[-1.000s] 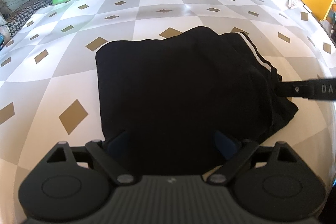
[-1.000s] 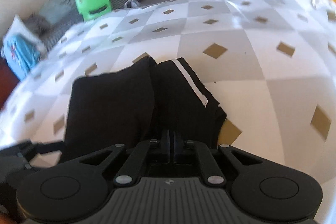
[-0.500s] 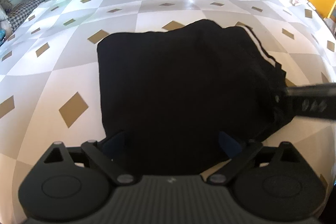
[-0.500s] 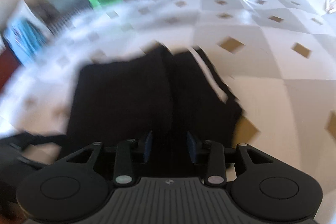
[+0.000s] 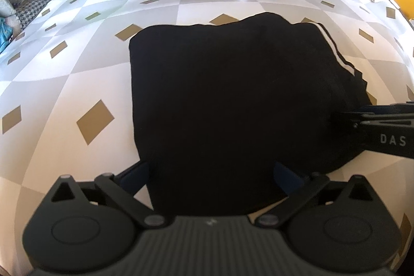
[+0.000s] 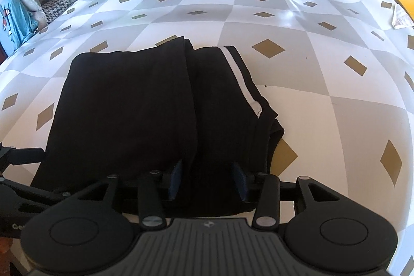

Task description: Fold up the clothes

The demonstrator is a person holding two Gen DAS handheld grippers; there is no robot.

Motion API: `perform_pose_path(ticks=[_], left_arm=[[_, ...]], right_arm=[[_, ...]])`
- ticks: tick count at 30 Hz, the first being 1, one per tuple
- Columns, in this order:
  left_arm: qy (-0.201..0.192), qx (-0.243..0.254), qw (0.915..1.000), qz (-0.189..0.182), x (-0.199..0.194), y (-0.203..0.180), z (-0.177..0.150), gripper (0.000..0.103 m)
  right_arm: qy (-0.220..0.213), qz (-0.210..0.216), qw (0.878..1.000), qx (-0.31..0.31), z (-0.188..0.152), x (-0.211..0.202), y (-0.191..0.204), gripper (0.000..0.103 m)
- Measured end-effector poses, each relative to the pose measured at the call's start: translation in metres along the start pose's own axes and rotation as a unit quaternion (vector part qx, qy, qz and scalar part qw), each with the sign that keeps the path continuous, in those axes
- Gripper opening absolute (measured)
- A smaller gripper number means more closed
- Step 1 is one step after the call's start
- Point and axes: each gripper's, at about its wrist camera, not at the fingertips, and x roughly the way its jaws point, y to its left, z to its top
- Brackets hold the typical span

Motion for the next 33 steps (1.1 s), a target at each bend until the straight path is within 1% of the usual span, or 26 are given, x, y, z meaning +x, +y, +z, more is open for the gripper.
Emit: perform_pose_path(ticks=[4,11,19,24,33], left_arm=[[0.005,-0.006,1.0000,0.000,0.002,0.002,0.000,0.103],[0.006,-0.015,0.9999,0.003,0.003,0.005,-0.001,0.103],[0.010,-0.030,0.9995,0.002,0.002,0.009,-0.001,0.103],[0.012,-0.033,0.9994,0.002,0.003,0.010,0.000,0.103],[0.016,-0.039,0.9991,0.001,0.002,0.013,0.001,0.103]], right_arm=[[0.004,0.008,1.000,0.006,-0.001,0.000,-0.001,0.046],[0.005,0.010,1.000,0.006,-0.002,0.000,0.004,0.052],[-0.002,0.006,1.000,0.012,-0.004,0.000,0.006,0.053],[0.000,0.009,1.000,0.026,-0.003,0.000,0.004,0.053],[0.006,-0.004,1.000,0.030,-0.001,0.000,0.009,0.054]])
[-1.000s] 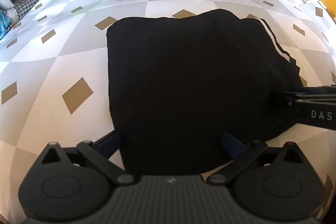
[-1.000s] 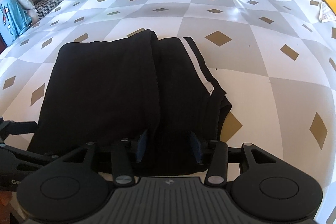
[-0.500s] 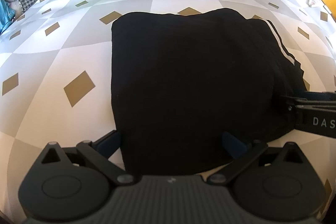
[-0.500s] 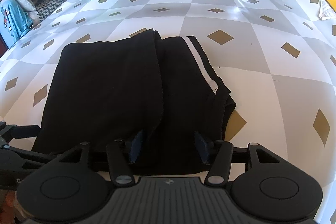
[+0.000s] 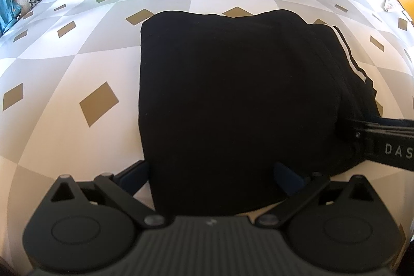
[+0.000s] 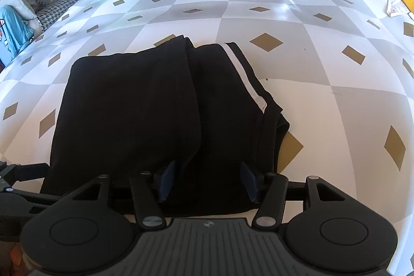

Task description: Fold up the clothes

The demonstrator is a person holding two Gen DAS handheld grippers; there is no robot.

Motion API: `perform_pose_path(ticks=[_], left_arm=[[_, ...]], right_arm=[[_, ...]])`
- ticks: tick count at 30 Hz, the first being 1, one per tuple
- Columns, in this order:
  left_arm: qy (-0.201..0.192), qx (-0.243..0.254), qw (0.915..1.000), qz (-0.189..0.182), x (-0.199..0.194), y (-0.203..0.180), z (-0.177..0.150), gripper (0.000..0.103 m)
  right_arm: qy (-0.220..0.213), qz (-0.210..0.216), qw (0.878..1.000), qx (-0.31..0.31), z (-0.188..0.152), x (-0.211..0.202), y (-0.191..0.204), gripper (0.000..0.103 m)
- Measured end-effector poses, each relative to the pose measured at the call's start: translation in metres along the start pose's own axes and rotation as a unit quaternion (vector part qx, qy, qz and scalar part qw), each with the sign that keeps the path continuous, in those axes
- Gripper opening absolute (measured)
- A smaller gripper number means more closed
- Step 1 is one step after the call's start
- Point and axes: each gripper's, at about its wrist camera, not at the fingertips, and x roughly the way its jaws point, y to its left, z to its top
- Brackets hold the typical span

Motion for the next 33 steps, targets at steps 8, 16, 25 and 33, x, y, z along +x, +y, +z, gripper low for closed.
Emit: perform_pose_path(ticks=[8,16,25,33], left_arm=[[0.002,-0.006,1.0000,0.001,-0.003,0.004,0.001,0.103],[0.003,-0.011,0.9999,0.005,-0.006,0.008,0.004,0.103],[-0.002,-0.016,0.9998,0.008,-0.010,0.016,0.011,0.103],[-0.003,-0.029,0.9995,0.014,-0.013,0.034,0.021,0.103]], right_arm=[[0.014,-0.012,1.000,0.013,0.002,0.000,0.004,0.055],[0.006,-0.020,1.000,0.001,0.000,0.003,0.008,0.059],[0.002,-0.034,0.999,0.016,0.005,0.009,0.014,0.063],[-0.006,-0.030,0.999,0.023,0.012,0.016,0.021,0.065]])
